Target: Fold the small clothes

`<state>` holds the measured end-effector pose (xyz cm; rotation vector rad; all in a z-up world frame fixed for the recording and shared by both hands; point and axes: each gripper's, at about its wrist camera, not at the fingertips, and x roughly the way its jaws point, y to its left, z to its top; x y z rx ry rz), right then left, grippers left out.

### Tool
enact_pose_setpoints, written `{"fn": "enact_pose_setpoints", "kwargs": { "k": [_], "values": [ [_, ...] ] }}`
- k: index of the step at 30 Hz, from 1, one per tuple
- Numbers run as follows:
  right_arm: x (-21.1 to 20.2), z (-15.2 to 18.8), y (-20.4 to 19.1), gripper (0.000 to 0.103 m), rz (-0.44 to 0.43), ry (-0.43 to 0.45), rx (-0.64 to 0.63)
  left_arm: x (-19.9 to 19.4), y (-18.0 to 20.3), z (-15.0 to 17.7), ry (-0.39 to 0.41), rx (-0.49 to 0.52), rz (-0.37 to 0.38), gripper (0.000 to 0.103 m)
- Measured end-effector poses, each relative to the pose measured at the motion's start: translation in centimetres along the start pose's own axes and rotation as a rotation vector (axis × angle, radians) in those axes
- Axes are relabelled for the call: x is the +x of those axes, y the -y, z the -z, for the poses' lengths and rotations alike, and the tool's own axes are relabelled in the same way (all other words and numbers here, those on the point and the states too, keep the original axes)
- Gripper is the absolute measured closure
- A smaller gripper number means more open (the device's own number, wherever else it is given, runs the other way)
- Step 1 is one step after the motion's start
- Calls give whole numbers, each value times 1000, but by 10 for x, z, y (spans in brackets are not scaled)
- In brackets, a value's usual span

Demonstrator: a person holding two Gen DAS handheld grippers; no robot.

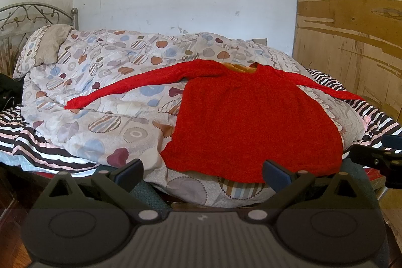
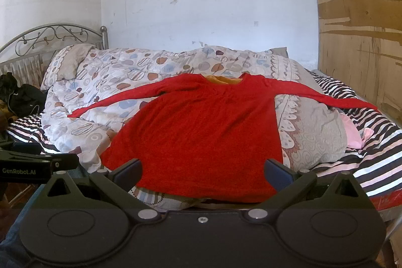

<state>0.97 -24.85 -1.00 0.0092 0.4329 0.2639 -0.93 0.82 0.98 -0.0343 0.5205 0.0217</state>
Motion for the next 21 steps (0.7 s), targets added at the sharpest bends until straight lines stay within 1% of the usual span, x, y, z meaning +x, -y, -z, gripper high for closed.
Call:
{"fn": "enact_pose_setpoints", "kwargs": {
  "k": [11,12,14,18,21],
  "values": [
    [-2,-1,-2,0,-1,-4,-4,0,0,0,-3,-2,2,0],
    [2,6,-3,0,-2,-7,-6,1,1,-1,-8,-2,6,0],
    [3,7,-4,0,5,-16,-6,4,0,-4,-20,-4,16,0],
    [9,1,7,0,-22,-45,70,12,-2,-10,-47,-12,39,0],
    [16,-10,18,0,-47,-60,96,22,-3,-18,-65,-27,37,0]
  ]
}}
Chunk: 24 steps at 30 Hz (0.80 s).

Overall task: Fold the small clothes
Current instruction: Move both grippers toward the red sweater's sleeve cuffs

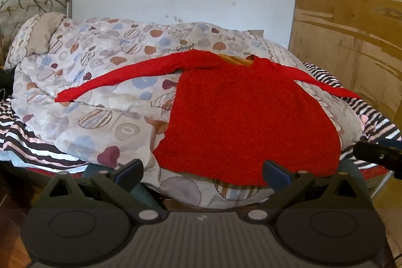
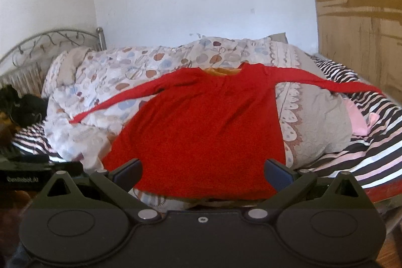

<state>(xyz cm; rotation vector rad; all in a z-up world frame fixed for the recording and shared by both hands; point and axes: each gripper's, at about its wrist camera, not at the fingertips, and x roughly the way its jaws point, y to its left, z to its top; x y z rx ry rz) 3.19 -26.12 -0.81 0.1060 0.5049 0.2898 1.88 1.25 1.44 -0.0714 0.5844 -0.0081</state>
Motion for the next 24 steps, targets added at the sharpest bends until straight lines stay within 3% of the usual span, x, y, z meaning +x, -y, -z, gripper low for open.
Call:
{"fn": "enact_pose_setpoints", "kwargs": {
  "k": [4,11,15,24],
  "values": [
    [8,-19,6,0,-6,-25,-2,10,-3,-18,-4,-27,13,0],
    [17,-53,9,0,153,-19,-79,28,-2,-70,40,-14,21,0],
    [27,-70,31,0,143,-33,-30,45,2,-99,41,-5,44,0],
    [67,-97,74,0,246,-39,-45,92,20,-149,55,31,22,0]
  ]
}}
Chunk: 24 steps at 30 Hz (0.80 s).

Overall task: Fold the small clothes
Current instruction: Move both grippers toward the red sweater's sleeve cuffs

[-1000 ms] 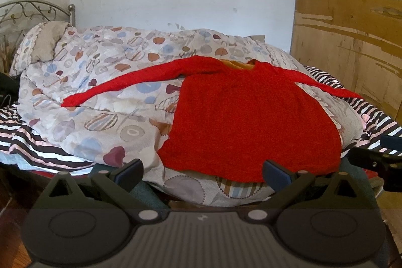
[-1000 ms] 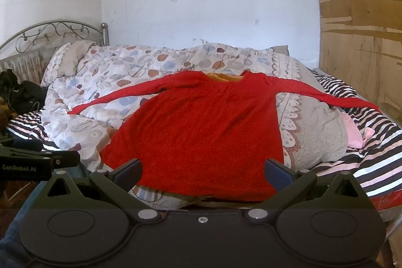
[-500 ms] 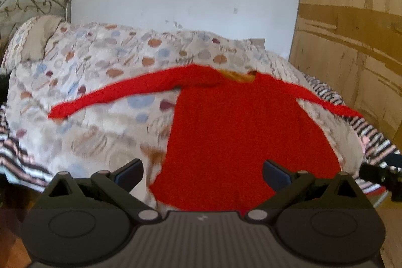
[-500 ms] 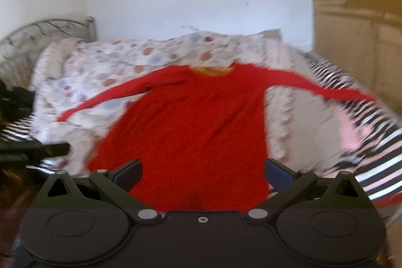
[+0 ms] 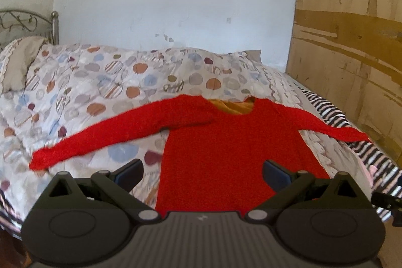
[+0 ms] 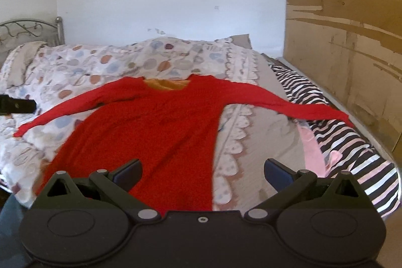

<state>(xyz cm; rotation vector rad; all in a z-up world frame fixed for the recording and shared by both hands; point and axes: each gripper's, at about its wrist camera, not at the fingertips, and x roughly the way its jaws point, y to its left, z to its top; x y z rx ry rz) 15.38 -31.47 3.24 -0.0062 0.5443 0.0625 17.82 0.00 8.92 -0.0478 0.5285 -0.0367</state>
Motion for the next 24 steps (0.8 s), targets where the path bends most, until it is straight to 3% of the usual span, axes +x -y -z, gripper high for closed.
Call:
{"fn": "enact_pose_setpoints", "kwargs": {
  "k": [9,19,24],
  "values": [
    [62,-13,32,0,28,-41,83,73,20,-26,-65,3,-46,0],
    [133,-13,76,0,77,-153,223,142,29,-22,-123,34,-57,0],
    [155,-17,95,0,126,-129,246,172,31,-18,-150,32,-43,0]
  ]
}}
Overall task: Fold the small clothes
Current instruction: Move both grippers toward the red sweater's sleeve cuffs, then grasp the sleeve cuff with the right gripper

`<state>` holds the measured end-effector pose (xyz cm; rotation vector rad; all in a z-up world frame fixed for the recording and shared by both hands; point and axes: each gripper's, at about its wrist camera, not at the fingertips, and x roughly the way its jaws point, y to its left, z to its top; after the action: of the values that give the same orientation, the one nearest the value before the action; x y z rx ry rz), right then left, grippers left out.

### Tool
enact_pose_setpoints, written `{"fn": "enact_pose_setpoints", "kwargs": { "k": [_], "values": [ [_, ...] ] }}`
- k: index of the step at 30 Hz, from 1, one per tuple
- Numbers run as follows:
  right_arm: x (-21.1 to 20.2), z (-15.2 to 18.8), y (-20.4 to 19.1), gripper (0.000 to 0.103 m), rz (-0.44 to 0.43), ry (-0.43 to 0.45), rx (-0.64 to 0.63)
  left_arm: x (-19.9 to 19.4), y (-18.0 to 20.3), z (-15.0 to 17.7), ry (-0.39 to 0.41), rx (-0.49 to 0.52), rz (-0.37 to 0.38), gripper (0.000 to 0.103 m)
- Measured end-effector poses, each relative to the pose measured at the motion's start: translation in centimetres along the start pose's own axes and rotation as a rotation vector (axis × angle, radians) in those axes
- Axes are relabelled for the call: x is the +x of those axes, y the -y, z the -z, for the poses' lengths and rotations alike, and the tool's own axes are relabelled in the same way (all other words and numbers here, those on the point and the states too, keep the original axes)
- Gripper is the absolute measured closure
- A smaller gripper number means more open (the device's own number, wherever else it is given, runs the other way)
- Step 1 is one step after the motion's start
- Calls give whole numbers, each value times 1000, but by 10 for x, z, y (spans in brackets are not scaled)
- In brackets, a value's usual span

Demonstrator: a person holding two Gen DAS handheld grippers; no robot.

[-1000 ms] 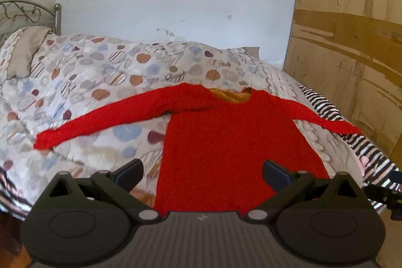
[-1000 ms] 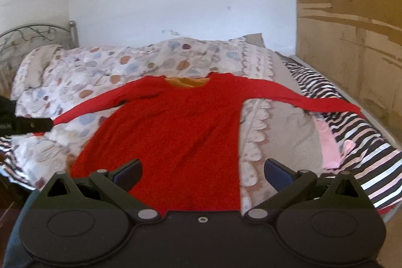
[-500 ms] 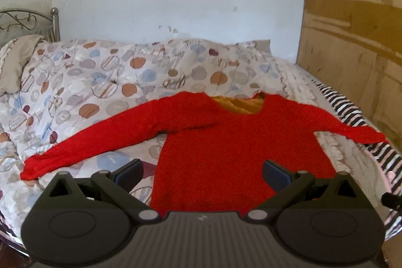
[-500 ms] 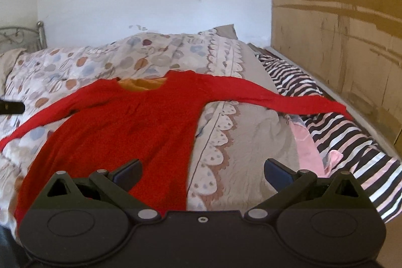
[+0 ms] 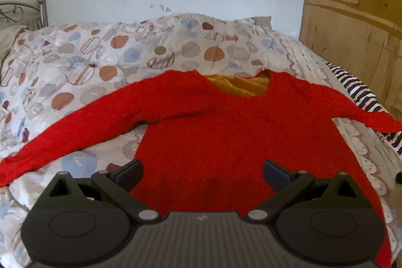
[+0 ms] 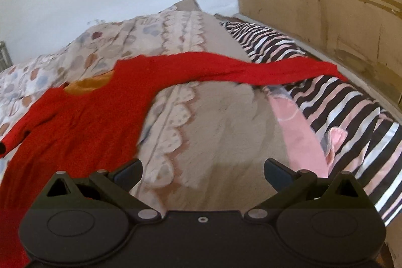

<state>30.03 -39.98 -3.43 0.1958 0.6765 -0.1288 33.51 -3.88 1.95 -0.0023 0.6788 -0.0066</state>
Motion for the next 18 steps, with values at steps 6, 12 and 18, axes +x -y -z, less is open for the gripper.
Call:
{"fn": "enact_pose_setpoints", "kwargs": {
  "k": [6,12,18],
  "values": [
    [34,-6,8,0,54,-27,-4,44,8,8,-9,23,-16,0],
    [52,-12,9,0,69,-11,-40,72,15,21,-20,27,2,0],
    [70,-29,36,0,53,80,8,83,14,43,16,18,8,0]
  ]
}}
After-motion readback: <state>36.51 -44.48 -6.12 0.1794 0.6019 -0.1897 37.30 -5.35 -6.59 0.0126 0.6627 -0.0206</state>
